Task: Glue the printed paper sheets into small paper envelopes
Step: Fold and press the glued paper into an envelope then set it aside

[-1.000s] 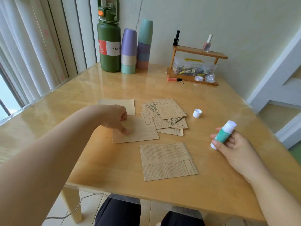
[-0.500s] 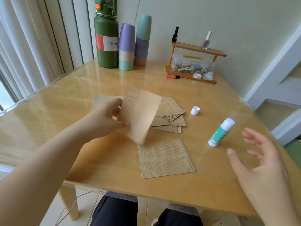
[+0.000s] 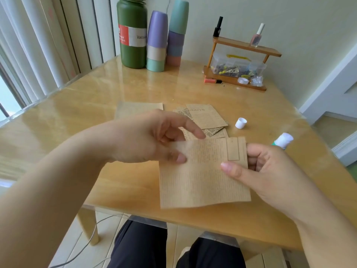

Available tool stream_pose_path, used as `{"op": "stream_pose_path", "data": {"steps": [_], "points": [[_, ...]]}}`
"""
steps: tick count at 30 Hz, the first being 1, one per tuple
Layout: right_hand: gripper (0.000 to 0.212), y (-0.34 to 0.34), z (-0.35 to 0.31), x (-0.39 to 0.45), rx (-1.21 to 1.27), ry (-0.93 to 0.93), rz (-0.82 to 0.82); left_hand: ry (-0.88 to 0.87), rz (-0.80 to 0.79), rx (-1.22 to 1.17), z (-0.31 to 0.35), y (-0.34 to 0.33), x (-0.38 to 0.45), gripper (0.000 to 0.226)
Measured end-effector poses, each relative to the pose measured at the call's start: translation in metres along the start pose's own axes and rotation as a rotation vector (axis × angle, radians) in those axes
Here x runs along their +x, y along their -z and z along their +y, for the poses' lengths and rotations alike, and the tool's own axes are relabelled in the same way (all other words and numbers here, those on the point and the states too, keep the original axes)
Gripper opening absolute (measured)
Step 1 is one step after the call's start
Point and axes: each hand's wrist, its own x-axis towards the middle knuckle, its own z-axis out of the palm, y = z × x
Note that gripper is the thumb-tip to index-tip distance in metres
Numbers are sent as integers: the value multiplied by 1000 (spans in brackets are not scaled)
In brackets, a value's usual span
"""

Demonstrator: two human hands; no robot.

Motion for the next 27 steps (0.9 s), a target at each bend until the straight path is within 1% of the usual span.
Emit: {"op": "stream_pose_path", "data": {"steps": [1,2,4,5,6,8,10,12,16,19,27], "points": [[28,-1,5,-1,-31,-20,37,-6,132,28,-4,-4,2,40],[29,-2,10,-2,-58,-30,85,-29,289,109,-9,-10,2,37],[29,0,22,-2,-52,-58,188,-128,590,379,-21,-26,-3,24],[27,1,26,-1,-30,-83,228,-180,679,478,-26,-35,-9,18],[26,3,30,1,-6,-106,247,-213,712,537,-32,-44,-16,14],[36,9,35,6,42,-137,220,-236,707,600,-45,-63,-31,13],[57,13,39,12,50,-154,150,-251,678,629,-54,-78,-45,18],[69,17,43,16,44,-171,95,-284,655,652,-60,-86,-54,18],[70,16,50,22,93,-193,49,-316,616,688,-73,-95,-59,18],[68,14,52,23,142,-201,41,-323,623,717,-79,-97,-58,16],[70,14,55,28,51,-226,-38,-306,655,761,-81,-100,-56,18]]}}
